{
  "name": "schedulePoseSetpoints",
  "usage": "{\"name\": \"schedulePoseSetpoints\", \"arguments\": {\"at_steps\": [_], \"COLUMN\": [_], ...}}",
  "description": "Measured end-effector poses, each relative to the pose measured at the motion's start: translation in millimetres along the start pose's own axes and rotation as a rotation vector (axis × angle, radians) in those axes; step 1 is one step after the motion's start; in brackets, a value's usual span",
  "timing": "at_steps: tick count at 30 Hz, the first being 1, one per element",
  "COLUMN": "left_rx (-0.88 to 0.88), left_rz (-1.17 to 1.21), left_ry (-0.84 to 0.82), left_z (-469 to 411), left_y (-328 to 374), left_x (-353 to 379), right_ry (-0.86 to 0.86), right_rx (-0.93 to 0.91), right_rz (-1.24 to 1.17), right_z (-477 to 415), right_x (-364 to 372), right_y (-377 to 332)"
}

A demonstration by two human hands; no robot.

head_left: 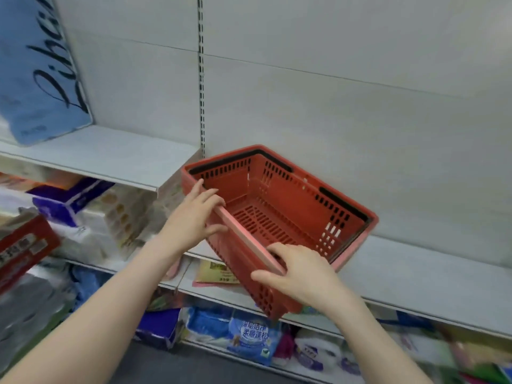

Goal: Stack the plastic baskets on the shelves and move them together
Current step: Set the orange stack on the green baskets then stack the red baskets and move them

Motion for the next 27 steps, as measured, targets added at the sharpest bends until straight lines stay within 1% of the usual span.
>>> {"name": "schedulePoseSetpoints", "arguments": {"at_steps": [2, 3, 7, 9, 11, 14, 19, 27], "left_rx": [0.031, 0.041, 0.109, 0.133, 0.125, 0.117, 0.055, 0.046], "left_rz": [0.016, 0.021, -0.019, -0.064, -0.105, -0.111, -0.113, -0.191], "left_ry": [0.028, 0.043, 0.183, 0.225, 0.210, 0.206, 0.190, 0.199], "left_z": [0, 1, 8, 9, 7, 1, -23, -62], "left_y": [-2, -2, 12, 20, 24, 30, 23, 11], "left_x": [-2, -3, -11, -10, -3, 3, 5, 17], "right_ry": [0.106, 0.167, 0.456, 0.541, 0.547, 0.488, 0.493, 0.491], "right_rx": [0.001, -0.004, 0.009, 0.065, 0.139, 0.186, 0.125, 0.086], "right_rz": [0.204, 0.250, 0.215, 0.209, 0.197, 0.136, 0.132, 0.203], "right_z": [11, 15, 30, 31, 24, -1, -39, -65], "right_x": [-1, -4, -28, -40, -44, -44, -55, -61], "right_y": [-1, 0, 34, 60, 86, 111, 123, 125]}}
Point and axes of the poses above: each hand's wrist, its own z-axis away from the middle knuckle, its own x-axis out of the palm, y = z × x, the point moved 10 cm from there along -z, towards the middle knuckle, and after that the axes turned 14 degrees about -z, right-handed, at the moved point
